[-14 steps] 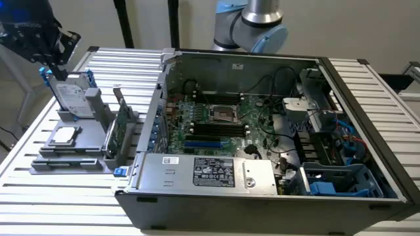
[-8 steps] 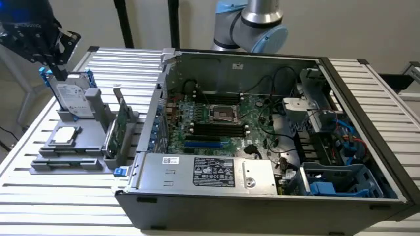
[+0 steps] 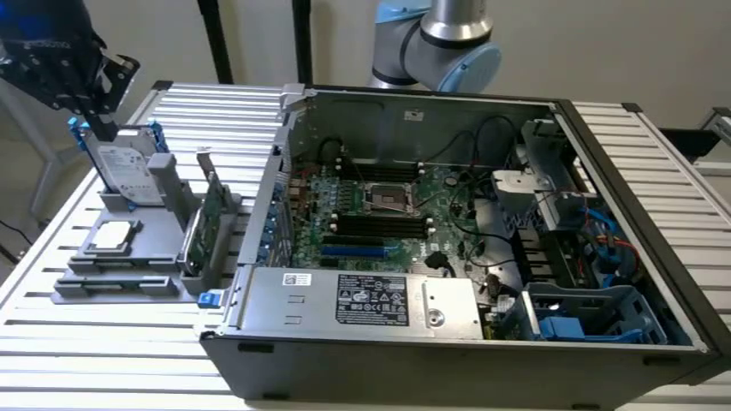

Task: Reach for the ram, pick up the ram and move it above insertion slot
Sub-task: 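Reach for the ram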

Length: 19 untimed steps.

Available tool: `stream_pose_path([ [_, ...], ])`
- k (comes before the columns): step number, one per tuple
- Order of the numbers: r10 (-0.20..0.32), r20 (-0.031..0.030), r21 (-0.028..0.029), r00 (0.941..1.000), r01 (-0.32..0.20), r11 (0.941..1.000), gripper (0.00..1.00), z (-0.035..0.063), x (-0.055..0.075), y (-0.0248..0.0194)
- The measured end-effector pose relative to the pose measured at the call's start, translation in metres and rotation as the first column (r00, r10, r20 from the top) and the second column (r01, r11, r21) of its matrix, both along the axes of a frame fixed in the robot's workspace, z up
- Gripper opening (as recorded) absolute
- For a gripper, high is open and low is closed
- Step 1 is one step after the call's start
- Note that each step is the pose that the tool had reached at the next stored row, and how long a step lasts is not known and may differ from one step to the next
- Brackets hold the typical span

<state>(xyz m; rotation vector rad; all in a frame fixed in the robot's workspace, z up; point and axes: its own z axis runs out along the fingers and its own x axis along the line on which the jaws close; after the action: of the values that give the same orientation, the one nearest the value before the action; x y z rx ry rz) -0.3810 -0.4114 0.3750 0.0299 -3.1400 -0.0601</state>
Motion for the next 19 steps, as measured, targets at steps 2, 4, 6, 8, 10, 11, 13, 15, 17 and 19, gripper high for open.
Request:
stream_pose_path([
  [2,0.0,-0.0001,0.0001,1.0,0.0,1.0,0.11,0.0,-0.003,-0.0045],
  [4,0.0,0.0003,0.0002,1.0,0.0,1.0,0.11,-0.0001,-0.01,-0.0091],
  [6,0.001,0.0003,0.0001,1.0,-0.001,1.0,0.11,0.0,-0.017,-0.0133],
  [8,0.002,0.0004,0.0001,1.0,-0.002,1.0,0.11,-0.0001,-0.022,-0.0176],
  [10,0.003,0.0002,0.0001,1.0,-0.003,1.0,0.11,-0.0001,-0.027,-0.0221],
  [11,0.005,0.0003,0.0002,1.0,-0.005,1.0,0.11,-0.0001,-0.029,-0.0245],
  [13,0.007,0.0003,0.0001,1.0,-0.007,1.0,0.11,-0.0002,-0.032,-0.0289],
  [15,0.01,0.0004,0.0001,1.0,-0.01,1.0,0.11,-0.0004,-0.035,-0.0328],
  [17,0.015,0.0003,0.0001,0.9999,-0.015,0.9999,0.11,-0.0004,-0.036,-0.0363],
  [19,0.022,0.0003,0.0002,0.9998,-0.022,0.9998,0.11,-0.0005,-0.037,-0.039],
])
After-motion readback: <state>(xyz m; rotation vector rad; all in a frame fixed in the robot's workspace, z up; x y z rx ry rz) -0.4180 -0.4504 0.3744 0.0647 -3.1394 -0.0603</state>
